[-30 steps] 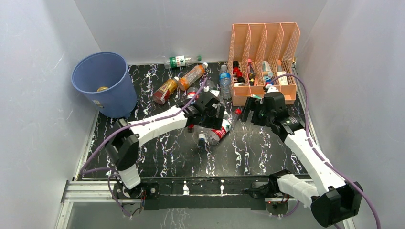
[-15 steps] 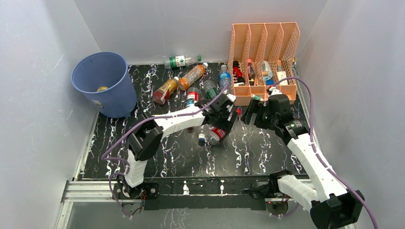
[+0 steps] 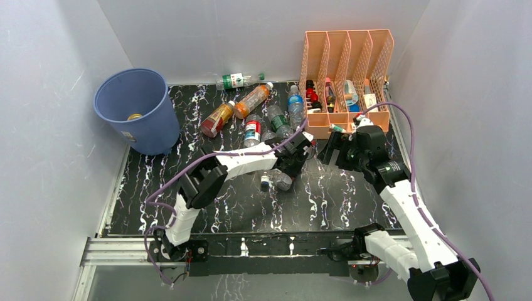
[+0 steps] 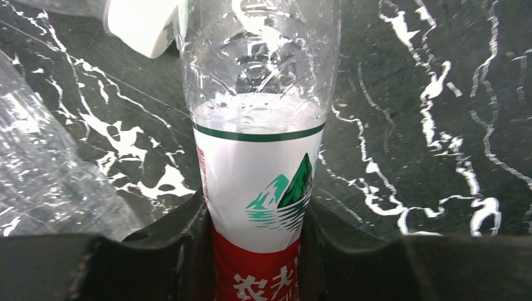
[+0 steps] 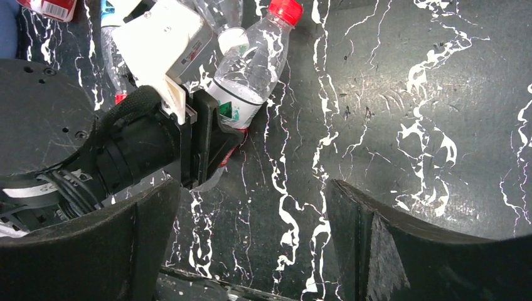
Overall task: Put the plastic bottles in the bin
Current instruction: Pick up the plastic bottle at the center of the board.
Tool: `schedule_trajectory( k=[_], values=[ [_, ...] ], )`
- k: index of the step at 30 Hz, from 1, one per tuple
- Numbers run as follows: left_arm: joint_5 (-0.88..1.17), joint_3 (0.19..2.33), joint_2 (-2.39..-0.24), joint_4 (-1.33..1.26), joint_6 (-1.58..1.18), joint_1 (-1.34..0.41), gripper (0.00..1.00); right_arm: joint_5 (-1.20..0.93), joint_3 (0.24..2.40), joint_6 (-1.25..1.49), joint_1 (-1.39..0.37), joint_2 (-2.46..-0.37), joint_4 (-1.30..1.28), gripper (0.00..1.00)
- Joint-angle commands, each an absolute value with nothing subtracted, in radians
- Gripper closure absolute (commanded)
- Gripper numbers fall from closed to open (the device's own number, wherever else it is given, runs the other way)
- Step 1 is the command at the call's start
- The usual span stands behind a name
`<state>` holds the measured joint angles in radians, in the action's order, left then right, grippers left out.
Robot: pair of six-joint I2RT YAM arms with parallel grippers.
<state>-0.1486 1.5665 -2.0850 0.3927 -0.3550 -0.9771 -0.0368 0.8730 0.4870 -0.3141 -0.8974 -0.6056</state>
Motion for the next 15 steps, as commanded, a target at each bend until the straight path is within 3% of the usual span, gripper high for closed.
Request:
schedule_trajectory(
  k=[1,15],
  values=[
    [-0.202,1.594,-2.021,0.453,-0.359,-0.977,0.87,-0.056,0.900,0.489,-0.308,-0.870,-0.612,0.02],
    [-0.296,1.752,-1.707,0.664,-0.323,-0.908,0.84,-0.098,0.921,0.489,-0.307,-0.847,-0.627,0.02]
  ],
)
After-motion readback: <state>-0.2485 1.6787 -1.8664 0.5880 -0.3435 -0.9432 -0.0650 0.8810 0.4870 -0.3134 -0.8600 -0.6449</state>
